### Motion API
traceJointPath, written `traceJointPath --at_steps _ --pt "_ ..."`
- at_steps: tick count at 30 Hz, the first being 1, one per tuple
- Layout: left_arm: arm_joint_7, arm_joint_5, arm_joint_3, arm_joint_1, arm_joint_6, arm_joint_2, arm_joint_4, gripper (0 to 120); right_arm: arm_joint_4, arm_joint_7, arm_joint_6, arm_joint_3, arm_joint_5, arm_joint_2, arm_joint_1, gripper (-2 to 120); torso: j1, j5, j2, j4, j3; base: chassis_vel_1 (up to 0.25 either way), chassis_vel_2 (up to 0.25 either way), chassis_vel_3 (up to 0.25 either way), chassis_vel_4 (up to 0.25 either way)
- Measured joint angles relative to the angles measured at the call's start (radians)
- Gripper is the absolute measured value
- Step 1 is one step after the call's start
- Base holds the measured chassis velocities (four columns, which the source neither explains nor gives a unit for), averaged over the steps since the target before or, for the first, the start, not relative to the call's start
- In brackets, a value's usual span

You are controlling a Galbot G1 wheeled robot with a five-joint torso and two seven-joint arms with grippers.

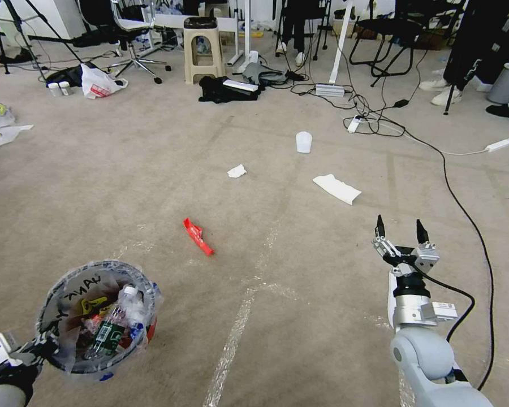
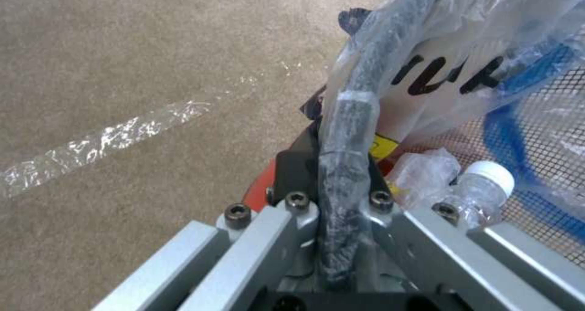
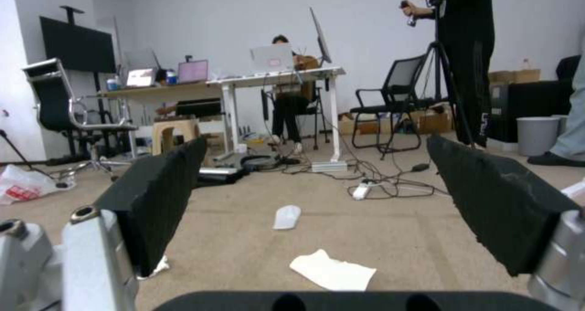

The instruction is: Pick up the trash bin and place the garbage on the floor into it.

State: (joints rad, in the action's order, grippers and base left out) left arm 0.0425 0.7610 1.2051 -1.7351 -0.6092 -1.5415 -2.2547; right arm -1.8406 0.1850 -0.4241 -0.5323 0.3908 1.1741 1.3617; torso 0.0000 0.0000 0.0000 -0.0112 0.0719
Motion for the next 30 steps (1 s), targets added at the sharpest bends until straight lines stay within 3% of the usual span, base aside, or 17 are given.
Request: traceJointPath --at_steps 30 --pt "0.001 0.003 0.008 -0.015 -0.001 -0.012 -0.018 0 0.018 -0.001 -0.011 0.013 -0.005 -0.009 -0.015 90 0.000 0.0000 0.000 -0.0001 0.000 0.044 0.044 0.044 0.045"
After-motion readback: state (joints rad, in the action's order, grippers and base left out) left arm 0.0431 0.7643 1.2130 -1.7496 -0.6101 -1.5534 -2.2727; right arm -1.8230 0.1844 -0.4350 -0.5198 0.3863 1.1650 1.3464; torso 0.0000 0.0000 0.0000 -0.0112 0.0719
